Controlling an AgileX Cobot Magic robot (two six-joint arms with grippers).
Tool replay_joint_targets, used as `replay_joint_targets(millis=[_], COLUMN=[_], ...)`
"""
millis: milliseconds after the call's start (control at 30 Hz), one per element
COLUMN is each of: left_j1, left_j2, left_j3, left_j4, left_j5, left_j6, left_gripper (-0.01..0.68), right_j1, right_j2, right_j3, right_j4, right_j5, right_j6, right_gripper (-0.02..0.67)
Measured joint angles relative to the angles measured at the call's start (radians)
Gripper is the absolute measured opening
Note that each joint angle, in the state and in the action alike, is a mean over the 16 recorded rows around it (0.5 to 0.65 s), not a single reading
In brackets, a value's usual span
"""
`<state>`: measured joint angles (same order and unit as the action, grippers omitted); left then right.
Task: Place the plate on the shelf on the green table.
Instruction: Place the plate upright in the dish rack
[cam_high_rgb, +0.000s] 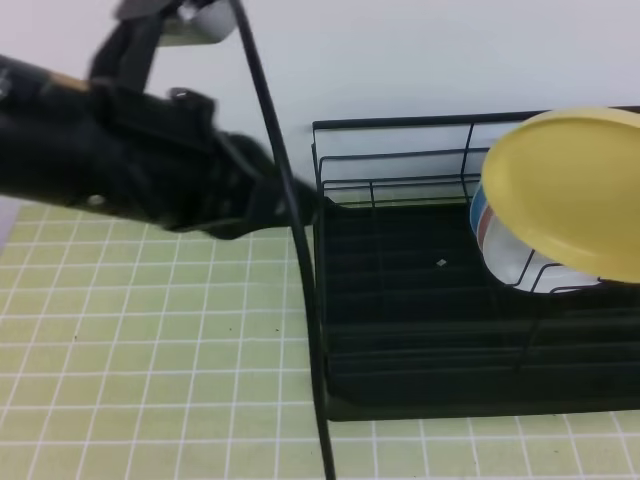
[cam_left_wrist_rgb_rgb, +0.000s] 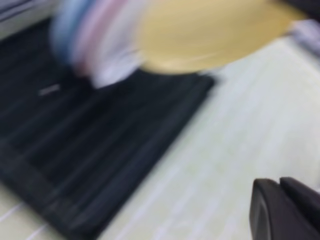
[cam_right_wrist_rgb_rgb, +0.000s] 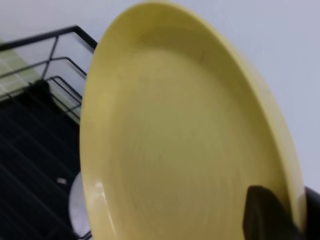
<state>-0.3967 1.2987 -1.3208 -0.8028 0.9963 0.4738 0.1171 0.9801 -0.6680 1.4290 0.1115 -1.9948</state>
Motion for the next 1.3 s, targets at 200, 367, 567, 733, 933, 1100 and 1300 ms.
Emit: replay_joint_targets(millis=[200,367,567,733,933,1100,1300], left_j1=[0.000,0.000,0.000,0.000,0.000,0.000,0.000], left_j2=[-0.098,-0.199,-0.312,-0.370,-0.394,-0.395,-0.396], left_j3=[0.059,0.182,0.391,0.537,0.624,0.638,0.638], left_j4=[0.263,0.406,0.483,0.507,0.517,0.517,0.518], left_j5=[-0.107,-0.233,-0.431,-0.560,-0.649,-0.665,-0.655], left_j6=[-0.180,-0.272,-0.334,-0.375,-0.413,-0.425,-0.425], left_gripper=[0.001,-0.001,-0.001,-0.001,-0.001,-0.001,-0.001], right_j1=[0.000,0.000,0.000,0.000,-0.005,-0.029,-0.071], right_j2=[0.000,0.004,0.028,0.048,0.062,0.055,0.049], right_j3=[-0.029,-0.051,-0.064,-0.068,-0.076,-0.092,-0.152], right_j4=[-0.003,-0.018,-0.047,-0.065,-0.069,-0.150,-0.464], right_j5=[0.011,0.018,0.000,-0.023,-0.006,0.087,0.251], right_j6=[-0.090,-0.099,-0.092,-0.048,0.075,0.287,0.650], right_gripper=[0.073,0.073,0.073,0.073,0.073,0.073,0.073])
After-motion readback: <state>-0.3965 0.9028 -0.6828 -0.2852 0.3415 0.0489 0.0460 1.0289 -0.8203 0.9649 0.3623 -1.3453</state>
